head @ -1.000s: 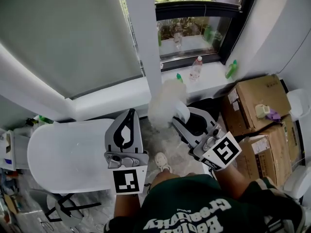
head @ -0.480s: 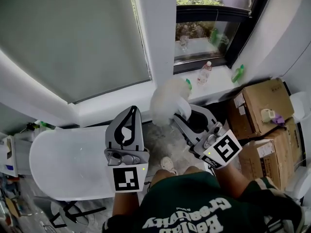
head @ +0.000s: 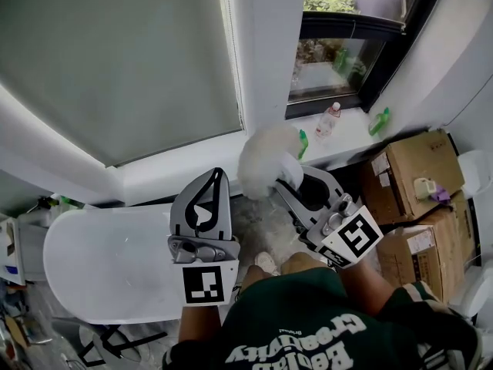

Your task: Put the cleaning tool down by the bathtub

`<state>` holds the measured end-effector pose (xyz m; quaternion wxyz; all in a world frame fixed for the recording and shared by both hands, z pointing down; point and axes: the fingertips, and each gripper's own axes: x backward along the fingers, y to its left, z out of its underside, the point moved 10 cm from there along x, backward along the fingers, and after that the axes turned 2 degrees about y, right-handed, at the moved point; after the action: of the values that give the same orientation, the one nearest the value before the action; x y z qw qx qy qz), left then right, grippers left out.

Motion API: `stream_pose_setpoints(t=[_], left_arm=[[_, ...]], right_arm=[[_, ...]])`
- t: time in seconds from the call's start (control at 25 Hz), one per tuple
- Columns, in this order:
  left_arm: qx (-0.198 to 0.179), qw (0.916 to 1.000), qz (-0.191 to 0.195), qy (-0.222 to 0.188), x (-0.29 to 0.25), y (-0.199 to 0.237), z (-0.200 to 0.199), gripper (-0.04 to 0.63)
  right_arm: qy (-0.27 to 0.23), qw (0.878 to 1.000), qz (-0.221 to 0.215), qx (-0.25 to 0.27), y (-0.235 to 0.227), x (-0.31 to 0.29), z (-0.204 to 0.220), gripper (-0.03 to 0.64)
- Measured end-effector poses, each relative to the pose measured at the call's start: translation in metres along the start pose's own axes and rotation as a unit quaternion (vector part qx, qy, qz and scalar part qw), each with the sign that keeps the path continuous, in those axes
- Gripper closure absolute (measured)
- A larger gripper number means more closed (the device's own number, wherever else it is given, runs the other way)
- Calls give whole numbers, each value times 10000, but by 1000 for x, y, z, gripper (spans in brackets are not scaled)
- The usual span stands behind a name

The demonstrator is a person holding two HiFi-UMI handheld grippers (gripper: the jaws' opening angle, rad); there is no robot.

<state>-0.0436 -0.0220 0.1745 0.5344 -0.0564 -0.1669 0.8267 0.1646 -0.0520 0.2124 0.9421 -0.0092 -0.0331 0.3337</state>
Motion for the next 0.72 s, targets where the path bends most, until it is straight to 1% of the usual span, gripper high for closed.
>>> stream_pose_setpoints(t=[0.2, 0.6, 0.72], left_arm=[[120, 9999, -114, 26, 1, 6, 3, 586], [6, 9996, -285, 48, 12, 17, -3, 586], [-23, 9994, -343, 82, 15, 20, -2, 586]], right_arm=[[67, 10000, -36, -63, -2, -8, 3, 523], [-71, 9995, -293, 45, 7, -24, -6, 523], [-95, 9996, -259, 94, 9, -27, -6, 523]])
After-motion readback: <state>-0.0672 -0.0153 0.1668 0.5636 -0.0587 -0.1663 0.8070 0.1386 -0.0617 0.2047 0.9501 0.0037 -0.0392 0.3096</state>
